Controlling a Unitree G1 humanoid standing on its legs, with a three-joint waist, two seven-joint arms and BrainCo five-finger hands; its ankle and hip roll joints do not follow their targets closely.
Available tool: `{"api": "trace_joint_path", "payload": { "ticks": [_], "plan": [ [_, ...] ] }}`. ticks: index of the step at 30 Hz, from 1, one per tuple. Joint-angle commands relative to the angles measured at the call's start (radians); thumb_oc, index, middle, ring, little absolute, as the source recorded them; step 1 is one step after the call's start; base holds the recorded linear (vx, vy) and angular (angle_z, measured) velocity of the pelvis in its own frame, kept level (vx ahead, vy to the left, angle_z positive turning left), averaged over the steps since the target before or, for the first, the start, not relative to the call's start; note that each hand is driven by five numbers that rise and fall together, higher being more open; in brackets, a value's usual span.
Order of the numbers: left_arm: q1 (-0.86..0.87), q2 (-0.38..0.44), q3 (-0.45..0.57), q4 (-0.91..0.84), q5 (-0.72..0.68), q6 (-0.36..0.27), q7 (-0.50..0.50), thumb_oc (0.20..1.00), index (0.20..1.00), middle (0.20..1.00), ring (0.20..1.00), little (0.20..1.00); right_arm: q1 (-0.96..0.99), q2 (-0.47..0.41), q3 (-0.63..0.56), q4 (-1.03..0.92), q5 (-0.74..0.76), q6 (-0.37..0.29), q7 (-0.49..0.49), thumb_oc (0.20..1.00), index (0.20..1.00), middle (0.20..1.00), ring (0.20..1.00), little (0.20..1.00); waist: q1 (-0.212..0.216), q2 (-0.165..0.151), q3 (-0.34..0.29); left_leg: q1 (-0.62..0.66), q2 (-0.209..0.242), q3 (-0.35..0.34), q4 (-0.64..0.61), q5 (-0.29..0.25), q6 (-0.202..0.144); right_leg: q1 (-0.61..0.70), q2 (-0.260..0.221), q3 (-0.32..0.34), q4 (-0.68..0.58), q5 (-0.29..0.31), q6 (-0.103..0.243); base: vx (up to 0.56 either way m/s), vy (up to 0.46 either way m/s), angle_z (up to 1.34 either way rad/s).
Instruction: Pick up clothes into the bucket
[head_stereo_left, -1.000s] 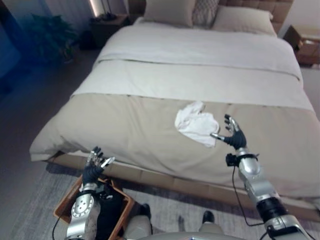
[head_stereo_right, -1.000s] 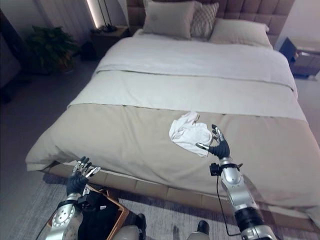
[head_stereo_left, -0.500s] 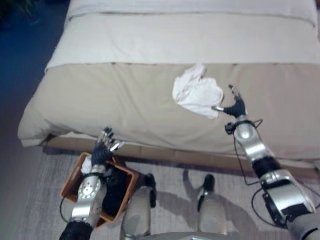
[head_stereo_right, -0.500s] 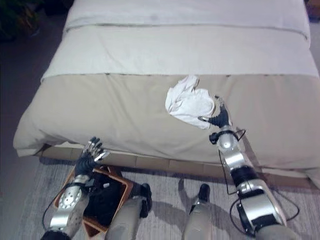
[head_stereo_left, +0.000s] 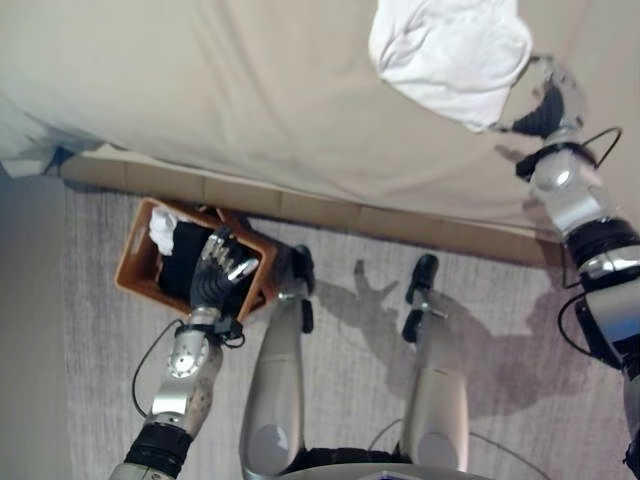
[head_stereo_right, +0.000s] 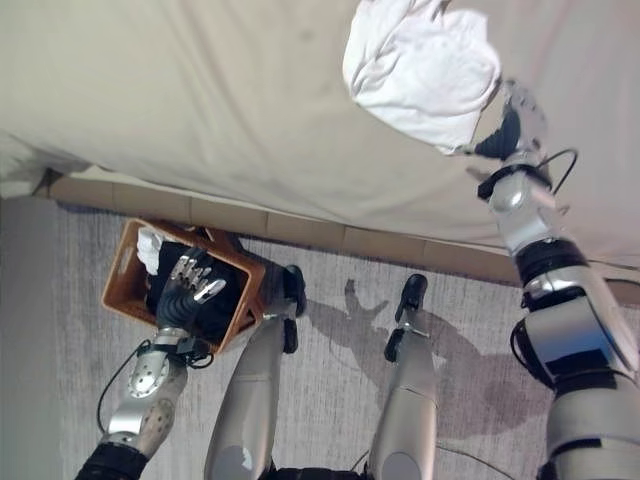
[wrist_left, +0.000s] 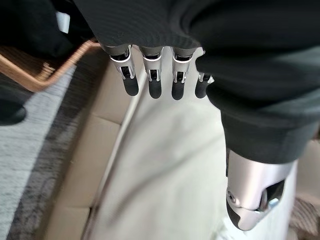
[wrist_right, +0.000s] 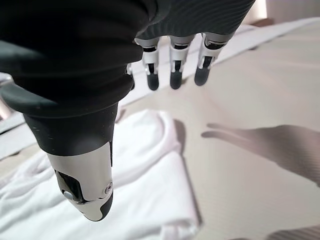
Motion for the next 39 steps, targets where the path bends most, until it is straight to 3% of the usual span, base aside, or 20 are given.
{"api": "trace_joint_path", "payload": {
  "ticks": [1,3,4,5,6,8,19,36,37,38,39],
  "plan": [
    [0.056,0.018,0.025,-0.107,-0.035,-0.051,0.023,1.0,1.0,1.0,1.0,1.0,-0.077,-0.085,0.049,-0.009,-0.046,0.003,-0.063,1.0,1.0,1.0,1.0,1.0,0.001,0.013,-0.024,-0.05,0.01,-0.041,0.037,0.001,-0.038,-0.016,-0.009,0.049,0.053,-0.004,0.044,0.0,0.0,0.0],
    [0.056,0.018,0.027,-0.116,-0.032,-0.053,0.033,1.0,1.0,1.0,1.0,1.0,-0.1,-0.093,0.06,0.0,-0.049,0.009,-0.075,1.0,1.0,1.0,1.0,1.0,0.003,0.016,-0.024,-0.07,0.009,-0.039,0.054,-0.008,-0.037,-0.043,-0.011,0.053,0.079,-0.015,0.041,0.06,0.004,0.03],
    [0.056,0.019,0.027,-0.122,-0.035,-0.053,0.037,1.0,1.0,1.0,1.0,1.0,-0.11,-0.093,0.063,-0.001,-0.051,0.011,-0.08,1.0,1.0,1.0,1.0,1.0,0.006,0.017,-0.024,-0.063,0.013,-0.044,0.068,-0.044,-0.044,-0.041,-0.007,0.059,0.099,-0.049,0.048,0.03,0.013,0.04],
    [0.056,0.019,0.03,-0.126,-0.036,-0.056,0.04,1.0,1.0,1.0,1.0,1.0,-0.119,-0.097,0.071,-0.006,-0.057,0.012,-0.083,1.0,1.0,1.0,1.0,1.0,0.006,0.016,-0.024,-0.085,0.009,-0.038,0.064,-0.014,-0.036,-0.062,-0.01,0.057,0.09,-0.02,0.039,0.0,0.0,0.0],
    [0.054,0.021,0.032,-0.127,-0.036,-0.059,0.044,1.0,1.0,1.0,1.0,1.0,-0.132,-0.1,0.083,-0.007,-0.064,0.012,-0.085,1.0,1.0,1.0,1.0,1.0,0.008,0.015,-0.024,-0.092,0.009,-0.039,0.068,-0.016,-0.036,-0.071,-0.012,0.057,0.095,-0.021,0.038,0.0,0.0,0.0],
    [0.051,0.024,0.035,-0.134,-0.037,-0.063,0.049,1.0,1.0,1.0,1.0,1.0,-0.152,-0.11,0.104,-0.012,-0.079,0.015,-0.085,1.0,1.0,1.0,1.0,1.0,0.011,0.014,-0.024,-0.09,0.01,-0.044,0.081,-0.054,-0.042,-0.071,-0.01,0.062,0.113,-0.057,0.046,0.1,-0.023,-0.02],
    [0.046,0.035,0.037,-0.158,-0.057,-0.073,0.053,1.0,1.0,1.0,1.0,1.0,-0.304,-0.097,0.225,0.131,-0.028,0.008,-0.029,1.0,1.0,1.0,1.0,1.0,0.031,0.017,-0.024,-0.14,-0.008,-0.048,0.079,-0.048,-0.039,-0.121,-0.024,0.058,0.133,-0.068,0.047,0.01,0.004,0.02],
    [0.035,0.027,0.037,-0.207,-0.086,-0.081,0.044,1.0,1.0,1.0,1.0,1.0,-0.296,-0.082,0.273,0.232,0.045,-0.019,0.091,1.0,1.0,1.0,1.0,1.0,0.072,0.048,-0.024,-0.221,-0.024,-0.043,0.112,-0.059,-0.029,-0.201,-0.078,0.02,0.214,-0.089,0.061,0.01,0.001,0.03],
    [0.035,0.025,0.036,-0.212,-0.09,-0.083,0.044,1.0,1.0,1.0,1.0,1.0,-0.295,-0.081,0.274,0.231,0.046,-0.019,0.097,0.743,0.743,0.743,0.743,0.743,0.074,0.047,-0.024,-0.227,-0.023,-0.043,0.116,-0.059,-0.029,-0.206,-0.081,0.017,0.219,-0.089,0.061,0.0,0.0,0.0],
    [0.036,0.025,0.036,-0.216,-0.089,-0.083,0.044,1.0,1.0,1.0,1.0,1.0,-0.295,-0.081,0.279,0.234,0.044,-0.019,0.103,0.366,0.366,0.366,0.366,0.366,0.075,0.049,-0.024,-0.23,-0.023,-0.042,0.116,-0.06,-0.029,-0.208,-0.084,0.014,0.221,-0.091,0.062,0.0,-0.007,0.04],
    [0.037,0.022,0.034,-0.213,-0.092,-0.082,0.044,1.0,1.0,1.0,1.0,1.0,-0.297,-0.079,0.281,0.236,0.043,-0.019,0.107,0.2,0.2,0.2,0.2,0.2,0.076,0.05,-0.024,-0.234,-0.023,-0.043,0.117,-0.059,-0.029,-0.212,-0.087,0.012,0.225,-0.092,0.062,0.0,0.001,0.06]
  ]
}}
